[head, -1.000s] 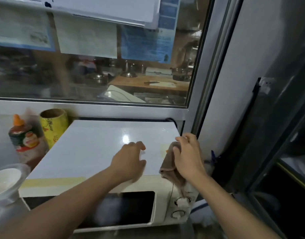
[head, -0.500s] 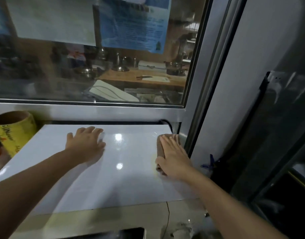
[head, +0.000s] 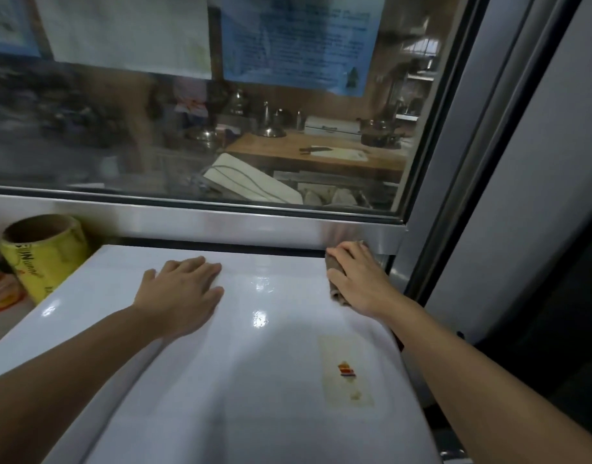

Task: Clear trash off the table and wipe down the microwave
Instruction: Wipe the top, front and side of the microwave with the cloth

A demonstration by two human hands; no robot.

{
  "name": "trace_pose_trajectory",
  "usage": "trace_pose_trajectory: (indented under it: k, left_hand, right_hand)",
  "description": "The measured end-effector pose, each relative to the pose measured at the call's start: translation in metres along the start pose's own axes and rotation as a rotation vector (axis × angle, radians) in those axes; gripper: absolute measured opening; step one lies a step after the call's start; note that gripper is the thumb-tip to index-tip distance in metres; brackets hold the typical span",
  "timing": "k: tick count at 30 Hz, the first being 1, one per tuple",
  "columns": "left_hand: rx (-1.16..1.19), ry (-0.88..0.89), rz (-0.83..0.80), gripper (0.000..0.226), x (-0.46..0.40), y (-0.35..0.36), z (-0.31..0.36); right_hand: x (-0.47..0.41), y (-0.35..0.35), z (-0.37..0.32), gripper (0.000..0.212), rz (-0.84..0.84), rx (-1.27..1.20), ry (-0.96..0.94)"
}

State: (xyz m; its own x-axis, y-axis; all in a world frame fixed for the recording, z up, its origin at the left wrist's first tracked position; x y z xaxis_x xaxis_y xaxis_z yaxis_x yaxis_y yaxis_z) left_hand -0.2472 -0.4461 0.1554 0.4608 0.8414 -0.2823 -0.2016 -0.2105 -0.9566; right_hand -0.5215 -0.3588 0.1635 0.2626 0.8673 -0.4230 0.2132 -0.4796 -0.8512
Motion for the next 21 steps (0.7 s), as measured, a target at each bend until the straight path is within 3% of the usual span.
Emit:
trace_pose_trajectory:
  k: [3, 8, 12, 14, 17, 21]
  left_hand:
    - [0.008, -0.008, -0.001, 0.051, 0.0, -0.002, 0.0]
    - [0.047, -0.024, -0.03, 0.052, 0.006, -0.006, 0.003]
    - [0.063, -0.042, 0.002, 0.049, 0.023, -0.018, -0.019]
    - [0.034, -0.075, 0.0, 0.049, 0.037, -0.024, -0.041]
    - [-0.037, -0.128, 0.009, 0.047, 0.054, -0.032, -0.071]
    - [-0.004, -0.156, -0.008, 0.042, 0.059, -0.039, -0.086]
  right_hand:
    - [0.001, 0.0, -0.014, 0.05, -0.076, 0.045, -0.083]
    - [0.026, 0.006, -0.09, 0.055, -0.186, -0.146, -0.258]
    - [0.053, 0.0, -0.099, 0.062, -0.311, -0.213, -0.373]
    - [0.046, -0.006, -0.082, 0.061, -0.304, -0.168, -0.343]
    - [0.02, -0.004, -0.055, 0.058, -0.214, -0.092, -0.078]
    - [-0.005, 0.027, -0.079, 0.058, -0.153, 0.013, -0.088]
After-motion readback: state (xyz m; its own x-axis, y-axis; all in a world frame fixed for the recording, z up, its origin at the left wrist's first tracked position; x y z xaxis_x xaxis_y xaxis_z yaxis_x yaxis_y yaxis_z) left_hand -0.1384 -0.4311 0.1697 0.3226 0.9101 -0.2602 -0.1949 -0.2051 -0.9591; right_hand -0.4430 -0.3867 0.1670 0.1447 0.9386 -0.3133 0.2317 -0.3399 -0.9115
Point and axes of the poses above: each hand's wrist, its own x-axis away from the middle knuckle, its own y-axis out of the palm, z = x × y, the point moved 3 cm from there along -x, towards the middle knuckle, and after that the axes turned 13 degrees about z, right-handed, at the moved point
